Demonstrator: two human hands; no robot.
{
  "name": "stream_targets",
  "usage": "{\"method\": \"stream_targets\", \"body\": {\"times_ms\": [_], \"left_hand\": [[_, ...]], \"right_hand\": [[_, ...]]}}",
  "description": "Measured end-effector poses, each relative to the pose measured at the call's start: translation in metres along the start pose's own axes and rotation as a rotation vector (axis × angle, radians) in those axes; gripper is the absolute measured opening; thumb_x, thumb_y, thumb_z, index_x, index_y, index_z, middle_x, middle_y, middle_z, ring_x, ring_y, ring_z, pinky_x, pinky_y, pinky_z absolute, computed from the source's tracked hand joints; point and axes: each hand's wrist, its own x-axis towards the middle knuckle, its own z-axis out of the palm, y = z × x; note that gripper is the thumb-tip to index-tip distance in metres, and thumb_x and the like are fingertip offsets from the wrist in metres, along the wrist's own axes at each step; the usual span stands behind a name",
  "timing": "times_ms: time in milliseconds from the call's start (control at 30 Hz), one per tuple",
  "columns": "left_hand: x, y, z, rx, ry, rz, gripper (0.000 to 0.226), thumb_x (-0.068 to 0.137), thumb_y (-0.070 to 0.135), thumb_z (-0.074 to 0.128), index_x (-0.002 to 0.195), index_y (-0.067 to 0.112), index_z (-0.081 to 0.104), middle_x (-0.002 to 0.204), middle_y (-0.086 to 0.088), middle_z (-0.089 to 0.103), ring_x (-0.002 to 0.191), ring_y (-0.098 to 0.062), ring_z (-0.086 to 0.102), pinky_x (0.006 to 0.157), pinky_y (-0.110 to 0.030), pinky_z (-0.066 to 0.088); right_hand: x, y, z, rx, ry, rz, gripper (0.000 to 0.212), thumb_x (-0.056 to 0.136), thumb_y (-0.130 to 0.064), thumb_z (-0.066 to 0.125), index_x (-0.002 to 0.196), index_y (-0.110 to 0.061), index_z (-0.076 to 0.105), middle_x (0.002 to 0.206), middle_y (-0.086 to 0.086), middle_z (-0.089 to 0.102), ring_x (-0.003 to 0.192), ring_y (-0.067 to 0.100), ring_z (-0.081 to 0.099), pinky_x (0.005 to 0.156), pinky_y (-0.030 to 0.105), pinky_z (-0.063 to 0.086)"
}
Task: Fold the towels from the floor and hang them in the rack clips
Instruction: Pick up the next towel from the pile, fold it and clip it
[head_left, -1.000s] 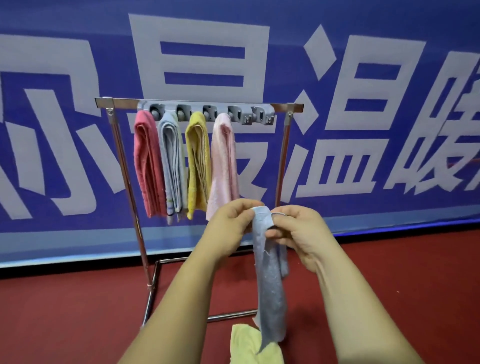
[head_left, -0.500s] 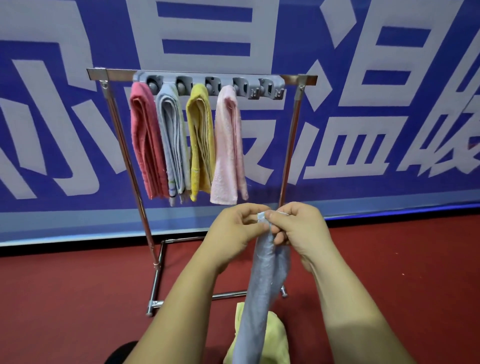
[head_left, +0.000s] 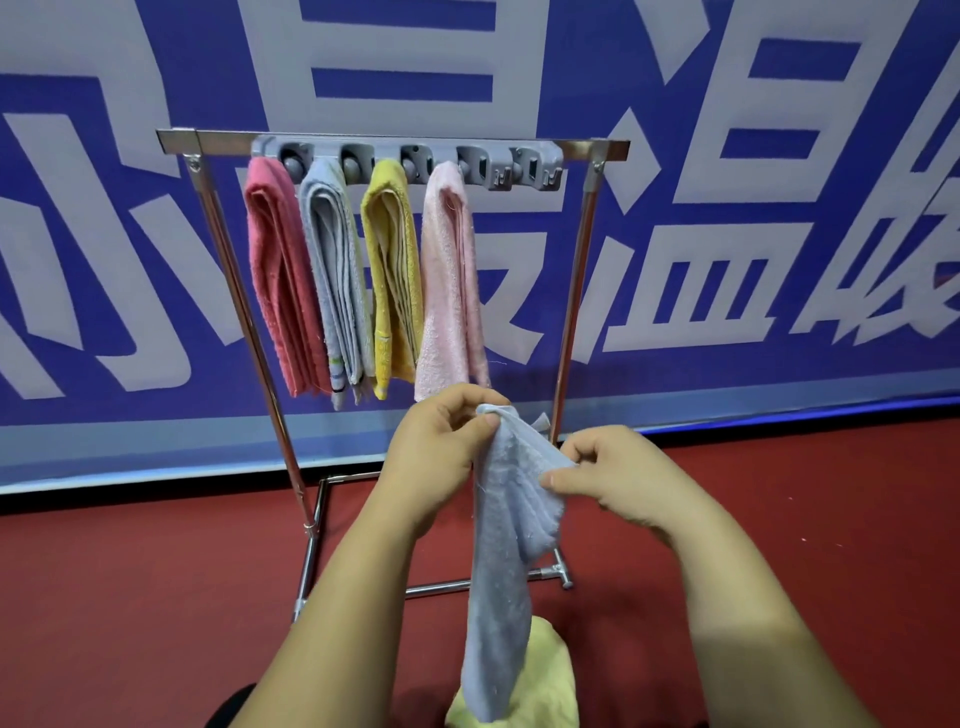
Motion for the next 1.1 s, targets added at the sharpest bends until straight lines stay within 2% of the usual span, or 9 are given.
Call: {"method": "stream_targets", "body": {"times_ms": [100,300,367,400,500,667,800,1000,1100], "left_hand": [[0.003,0.0,-0.005,0.013,0.023,0.015,0.024,0.101,0.001,0.064,0.102,0.021,0.078,0.087,0.007,0.078,0.085,-0.006,0.069,0.081,-0.022,0.055],[0.004,0.0,-0.015,0.006,0.087,0.016,0.022,0.101,0.001,0.064,0.1,0.019,0.076,0.092,0.007,0.078,0.088,-0.006,0.067,0.083,-0.025,0.051],[0.004,0.001,-0.017,0.019,0.089,0.009,0.022,0.101,0.001,0.064,0.1,0.019,0.076,0.092,0.007,0.077,0.087,-0.004,0.067,0.082,-0.024,0.051],[0.003,0.001,-0.017,0.027,0.09,0.006,0.021,0.101,0.001,0.064,0.1,0.018,0.076,0.09,0.009,0.077,0.085,-0.003,0.067,0.081,-0.021,0.051],[0.002,0.001,-0.019,0.036,0.099,-0.002,0.02,0.102,0.0,0.063,0.1,0.016,0.076,0.078,0.015,0.074,0.074,0.002,0.063,0.07,-0.013,0.048],[0.003,0.003,-0.026,0.064,0.132,-0.021,0.021,0.101,0.002,0.065,0.102,0.019,0.077,0.072,0.018,0.071,0.071,0.0,0.061,0.069,-0.021,0.048],[0.004,0.006,-0.027,0.043,0.134,-0.021,0.021,0.1,0.003,0.067,0.103,0.019,0.079,0.079,0.013,0.074,0.083,-0.008,0.068,0.09,-0.038,0.056],[0.005,0.015,-0.028,-0.085,0.123,-0.005,0.019,0.1,0.0,0.068,0.109,0.016,0.074,0.078,0.01,0.074,0.077,-0.005,0.068,0.074,-0.02,0.056],[0.006,0.018,-0.031,-0.143,0.118,-0.005,0.018,0.098,-0.002,0.069,0.109,0.012,0.072,0.084,0.001,0.076,0.081,-0.009,0.069,0.076,-0.024,0.058]], "right_hand": [[-0.002,0.008,-0.005,-0.041,0.042,-0.036,0.037,0.086,-0.036,0.085,0.073,-0.007,0.065,0.077,-0.005,0.056,0.063,0.007,0.048,0.067,0.034,0.038],[-0.002,0.032,-0.011,-0.109,0.017,-0.075,0.032,0.088,-0.032,0.085,0.069,-0.014,0.065,0.114,0.002,0.067,0.105,0.01,0.063,0.093,0.016,0.043],[-0.002,0.035,-0.013,-0.087,0.039,-0.06,0.029,0.089,-0.031,0.083,0.075,-0.011,0.068,0.102,-0.001,0.072,0.095,0.017,0.066,0.093,0.03,0.049],[-0.002,0.034,-0.014,-0.052,0.061,-0.046,0.03,0.09,-0.032,0.082,0.076,-0.011,0.067,0.087,-0.005,0.071,0.079,0.018,0.063,0.082,0.036,0.05],[-0.004,0.03,-0.015,0.056,0.171,-0.041,0.037,0.091,-0.036,0.081,0.073,-0.01,0.062,0.063,-0.008,0.05,0.06,0.014,0.042,0.063,0.035,0.034],[-0.004,0.021,-0.02,0.21,0.36,-0.097,0.023,0.091,-0.029,0.082,0.075,-0.018,0.071,0.064,-0.005,0.057,0.061,0.012,0.045,0.063,0.034,0.036],[0.001,0.011,-0.021,0.304,0.474,-0.125,0.017,0.088,-0.021,0.084,0.076,-0.016,0.072,0.064,-0.009,0.06,0.062,0.008,0.049,0.065,0.033,0.04],[0.0,0.002,-0.028,0.389,0.483,-0.183,0.022,0.087,-0.012,0.085,0.09,-0.029,0.07,0.072,-0.005,0.068,0.069,0.014,0.058,0.069,0.036,0.047],[-0.003,-0.004,-0.036,0.338,0.458,-0.196,0.029,0.088,-0.012,0.085,0.105,-0.032,0.071,0.063,-0.01,0.062,0.061,0.012,0.054,0.066,0.032,0.045]]}}
